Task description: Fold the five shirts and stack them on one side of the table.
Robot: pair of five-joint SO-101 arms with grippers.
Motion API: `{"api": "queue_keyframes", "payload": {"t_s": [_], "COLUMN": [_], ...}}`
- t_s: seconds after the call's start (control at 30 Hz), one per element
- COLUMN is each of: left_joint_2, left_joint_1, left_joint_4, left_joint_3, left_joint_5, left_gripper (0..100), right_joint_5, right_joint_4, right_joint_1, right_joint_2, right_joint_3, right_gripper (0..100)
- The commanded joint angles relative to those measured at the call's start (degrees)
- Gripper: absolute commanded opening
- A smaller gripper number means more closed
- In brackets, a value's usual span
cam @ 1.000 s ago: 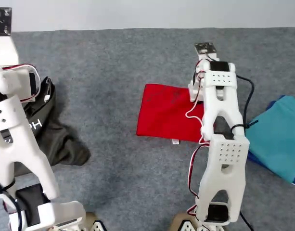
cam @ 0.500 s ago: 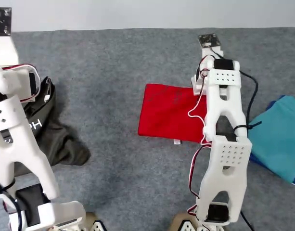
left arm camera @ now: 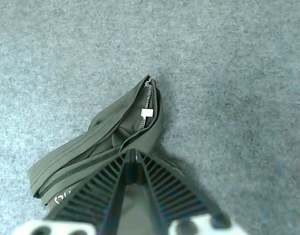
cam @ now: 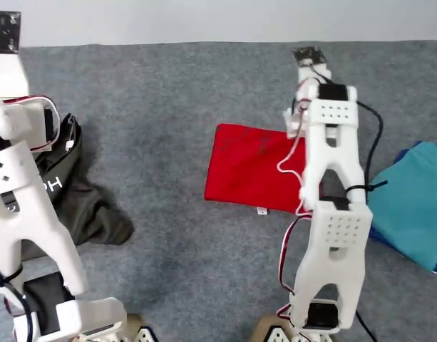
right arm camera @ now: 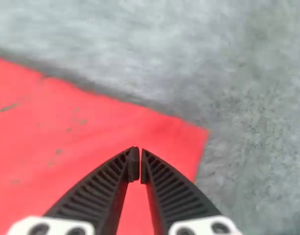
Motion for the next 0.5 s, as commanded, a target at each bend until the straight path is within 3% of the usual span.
{"api": "queue_keyframes", "payload": {"t_s": [0.0, 0.23, 0.47], "left_joint_2": [-2.20, -2.20, -2.20], "left_joint_1": [-0.44, -0.44, -0.44], "left_joint_4": [1.05, 1.05, 1.14], "left_joint_3": [-0.48, -0.31, -0.31], "left_joint_5": [-0.53, -0.53, -0.53], "left_gripper": [1, 1, 1], "right_joint_5": [0.26, -3.78, -4.84], "right_joint_4": [7.16, 21.23, 21.14], "right_joint_1": [-3.82, -12.70, -14.73], "right_joint_2": [-7.52, -7.08, 4.88], "right_joint_3": [-3.60, -3.34, -3.52], "right_gripper": [1.0, 1.0, 1.0]}}
